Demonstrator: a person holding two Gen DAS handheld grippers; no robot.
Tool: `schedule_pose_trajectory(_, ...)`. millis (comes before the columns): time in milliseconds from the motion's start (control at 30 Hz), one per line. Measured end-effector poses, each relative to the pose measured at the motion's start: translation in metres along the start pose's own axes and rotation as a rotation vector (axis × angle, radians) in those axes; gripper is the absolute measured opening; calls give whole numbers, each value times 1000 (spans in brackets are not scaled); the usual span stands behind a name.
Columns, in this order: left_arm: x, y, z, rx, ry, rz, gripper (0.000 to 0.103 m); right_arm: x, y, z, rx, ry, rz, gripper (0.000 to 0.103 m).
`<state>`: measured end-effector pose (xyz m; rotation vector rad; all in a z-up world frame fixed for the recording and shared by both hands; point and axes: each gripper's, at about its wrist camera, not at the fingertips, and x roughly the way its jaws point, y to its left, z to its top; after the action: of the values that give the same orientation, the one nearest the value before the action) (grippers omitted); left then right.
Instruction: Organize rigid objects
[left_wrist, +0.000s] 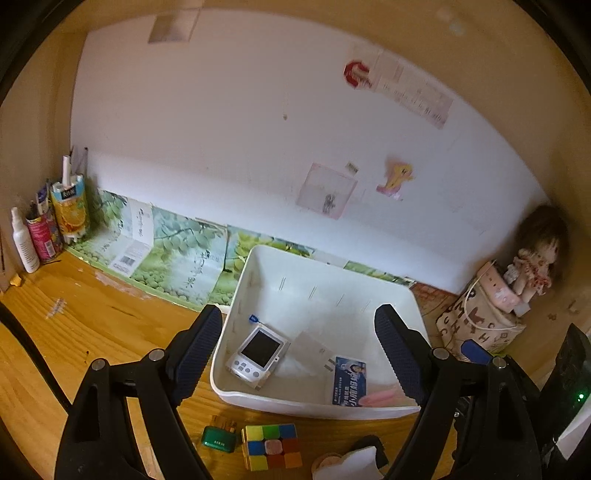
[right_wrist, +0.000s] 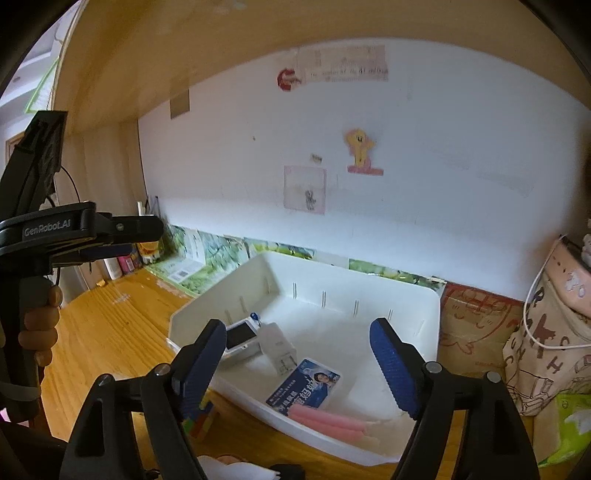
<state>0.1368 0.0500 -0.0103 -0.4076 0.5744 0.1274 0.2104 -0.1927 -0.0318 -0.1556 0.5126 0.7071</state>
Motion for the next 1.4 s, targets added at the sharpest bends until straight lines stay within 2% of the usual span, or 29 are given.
schedule_pose_trajectory(333, -59, 8, -13, 0, -75, 30, 87, -44, 14, -1, 56, -65, -1, 84)
schedule_pose_trajectory(700, -113, 28, -36, -34, -91, 73, 87, -78, 32, -13, 128, -50, 2, 84)
schedule_pose_trajectory(967, -131, 34, -64, -46, -39, 75, 87, -101, 47, -49, 172, 25, -3, 84)
schedule_pose_trajectory(1267, -146, 33, -99, -16, 65, 96, 87, -118, 67, -87, 236, 106, 20, 84)
schedule_pose_trajectory(1400, -153, 32, -109, 9, 86, 113, 87, -122, 73, -99, 255, 140, 29, 84)
